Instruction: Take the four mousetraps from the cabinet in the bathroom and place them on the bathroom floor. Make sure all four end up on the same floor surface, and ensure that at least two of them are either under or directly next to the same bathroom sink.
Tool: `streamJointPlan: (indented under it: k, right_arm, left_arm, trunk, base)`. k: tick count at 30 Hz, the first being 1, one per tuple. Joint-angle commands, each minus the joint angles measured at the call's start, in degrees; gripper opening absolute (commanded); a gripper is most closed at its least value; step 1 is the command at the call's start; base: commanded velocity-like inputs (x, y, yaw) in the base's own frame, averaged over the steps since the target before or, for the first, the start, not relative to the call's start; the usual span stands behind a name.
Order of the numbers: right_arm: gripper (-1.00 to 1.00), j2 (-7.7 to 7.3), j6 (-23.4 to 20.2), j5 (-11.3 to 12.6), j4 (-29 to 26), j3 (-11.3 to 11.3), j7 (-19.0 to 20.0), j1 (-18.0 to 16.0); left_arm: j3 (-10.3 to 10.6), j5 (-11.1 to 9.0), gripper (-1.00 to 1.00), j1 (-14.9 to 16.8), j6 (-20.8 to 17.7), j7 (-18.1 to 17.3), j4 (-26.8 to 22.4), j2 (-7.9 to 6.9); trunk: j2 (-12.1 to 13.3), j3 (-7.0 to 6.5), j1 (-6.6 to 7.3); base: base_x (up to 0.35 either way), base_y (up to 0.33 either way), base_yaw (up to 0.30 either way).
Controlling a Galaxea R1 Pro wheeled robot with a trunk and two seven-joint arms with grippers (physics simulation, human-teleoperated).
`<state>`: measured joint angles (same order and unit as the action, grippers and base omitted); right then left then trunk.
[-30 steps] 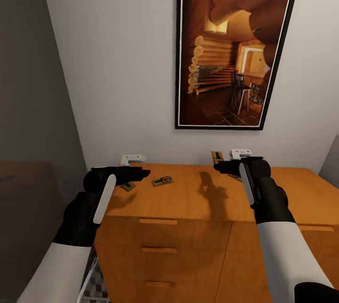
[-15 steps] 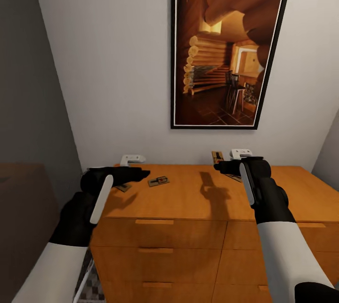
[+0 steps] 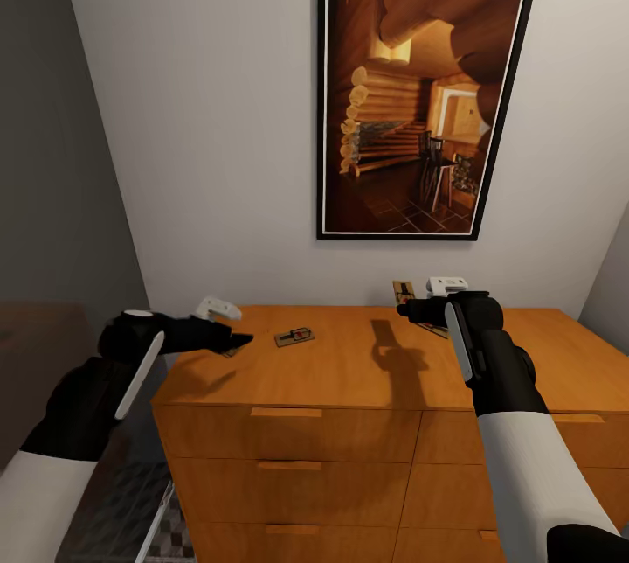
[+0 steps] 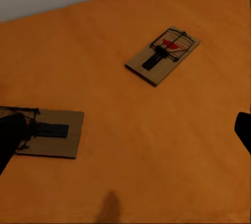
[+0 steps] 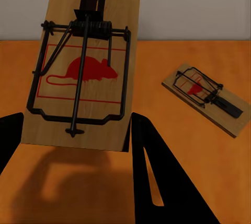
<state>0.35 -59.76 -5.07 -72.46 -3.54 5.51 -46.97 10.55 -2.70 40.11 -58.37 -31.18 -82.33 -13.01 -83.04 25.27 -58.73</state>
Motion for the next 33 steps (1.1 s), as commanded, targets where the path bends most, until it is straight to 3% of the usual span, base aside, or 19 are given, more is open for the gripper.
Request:
streamJointPlan:
  k: [1,5,8,12,20,33]
  right_arm:
    - [-1.00,0.03,-0.2,-0.4,0.0,-0.1,0.6,0.0]
    - [-1.00,0.02,-0.2,-0.6,-0.1,-0.2,0.4,0.0]
    - [-1.00,0.01,-0.2,-0.8,-0.1,-0.2,0.3,0.0]
    - [-1.00,-0.05,-0.2,-1.1,-0.3,-0.2,0.2,0.0]
    - [-1.00,-0.08,-0.2,-1.2,-0.8,-0.2,0.0,0.0]
    - [-1.00,-0.07,-0.2,-1.3,-1.3,-0.2,-2.7,0.3]
  left_arm:
    - [0.1,0.6,1.00,0.1,-0.3,-1.1,-0.1,-0.50]
    - [0.2,4.9,1.00,0.1,0.2,-6.6,-0.3,-1.47]
    - [0.2,8.2,1.00,0.1,1.2,-9.1,-0.4,-1.36]
    - [0.3,11.0,1.00,0.1,2.7,-10.3,-0.4,-0.85]
    - [0.3,12.4,1.00,0.1,4.5,-10.8,-0.4,-0.44]
    - [0.2,12.8,1.00,0.1,4.8,-10.4,-0.3,-0.16]
  trunk:
    - [0.0,0.07,0.00]
    - [0.0,0.07,0.00]
    - [0.0,0.07,0.00]
    - [0.0,0.07,0.00]
    - [0.0,0.07,0.00]
    - [0.0,0.07,0.00]
  base:
    - [0.000,0.000,0.000]
    - [0.000,0.000,0.000]
    - [0.000,0.000,0.000]
    - [0.000,0.000,0.000]
    - [0.000,0.000,-0.029]
    - [0.000,0.000,-0.198]
